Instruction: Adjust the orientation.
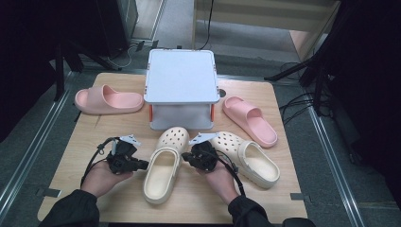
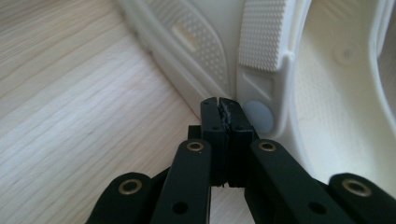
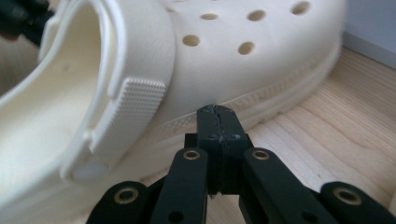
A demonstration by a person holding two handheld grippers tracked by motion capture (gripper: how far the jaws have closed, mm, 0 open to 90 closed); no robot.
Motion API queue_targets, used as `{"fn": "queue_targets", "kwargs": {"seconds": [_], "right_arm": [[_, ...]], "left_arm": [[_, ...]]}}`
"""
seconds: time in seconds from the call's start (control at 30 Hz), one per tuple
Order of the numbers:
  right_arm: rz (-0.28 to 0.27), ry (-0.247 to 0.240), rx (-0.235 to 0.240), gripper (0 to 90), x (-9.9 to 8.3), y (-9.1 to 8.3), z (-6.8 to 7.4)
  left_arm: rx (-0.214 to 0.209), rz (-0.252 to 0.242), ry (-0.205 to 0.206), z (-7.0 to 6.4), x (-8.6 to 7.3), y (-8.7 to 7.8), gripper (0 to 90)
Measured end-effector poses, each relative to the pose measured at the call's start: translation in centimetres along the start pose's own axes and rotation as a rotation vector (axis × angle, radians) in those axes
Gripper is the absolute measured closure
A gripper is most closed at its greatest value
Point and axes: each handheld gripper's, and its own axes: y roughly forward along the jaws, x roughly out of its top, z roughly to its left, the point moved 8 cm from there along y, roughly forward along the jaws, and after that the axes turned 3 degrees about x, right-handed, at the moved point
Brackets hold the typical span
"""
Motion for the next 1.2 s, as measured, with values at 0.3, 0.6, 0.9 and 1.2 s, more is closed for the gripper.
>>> {"fn": "queue_targets", "kwargs": {"seconds": [0.3,0.6,0.9,1.2], "right_arm": [[-0.013,0.020,-0.035,90.0,0.5,-0.3,-1.0],[-0.031,0.000,-0.023,84.3,0.9,-1.6,-1.5],[-0.035,0.012,0.043,72.3,-0.1,-5.2,-1.9],[-0.034,-0.029,0.031,63.2,-1.9,-8.8,-1.9]], "left_arm": [[-0.036,-0.009,0.020,-1.5,0.7,0.9,87.8],[-0.052,-0.021,-0.055,-0.6,0.5,0.0,72.4],[-0.038,-0.081,-0.022,-0.3,0.9,-2.1,52.5],[-0.034,-0.117,0.006,0.2,1.9,-2.7,40.6]]}}
